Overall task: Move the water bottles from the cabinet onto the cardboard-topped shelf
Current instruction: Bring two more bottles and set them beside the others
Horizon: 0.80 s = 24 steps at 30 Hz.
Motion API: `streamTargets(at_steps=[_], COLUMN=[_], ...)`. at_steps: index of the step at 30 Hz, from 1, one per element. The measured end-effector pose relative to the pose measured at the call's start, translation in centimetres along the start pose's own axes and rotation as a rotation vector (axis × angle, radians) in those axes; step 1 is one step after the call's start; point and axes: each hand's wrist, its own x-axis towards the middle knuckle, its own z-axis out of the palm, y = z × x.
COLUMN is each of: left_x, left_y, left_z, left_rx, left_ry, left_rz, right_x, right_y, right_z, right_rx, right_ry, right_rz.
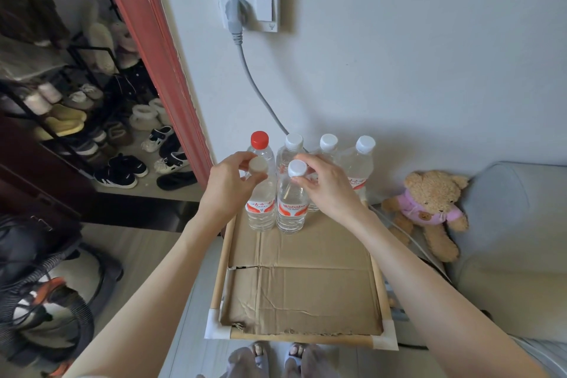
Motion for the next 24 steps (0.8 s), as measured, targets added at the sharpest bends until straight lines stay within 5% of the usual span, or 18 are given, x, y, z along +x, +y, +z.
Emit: streamTargets(at_steps=[24], left_x=[0.54], left_y=[-0.75], left_z=[-0.14], left_rx=[-0.039], left_ry=[-0.071], left_rz=[-0.005], right_x=[0.45], right_y=[0.09], right_z=[0.54], right_rx=[0.013], right_ry=[-0.009], right_rz=[0.087])
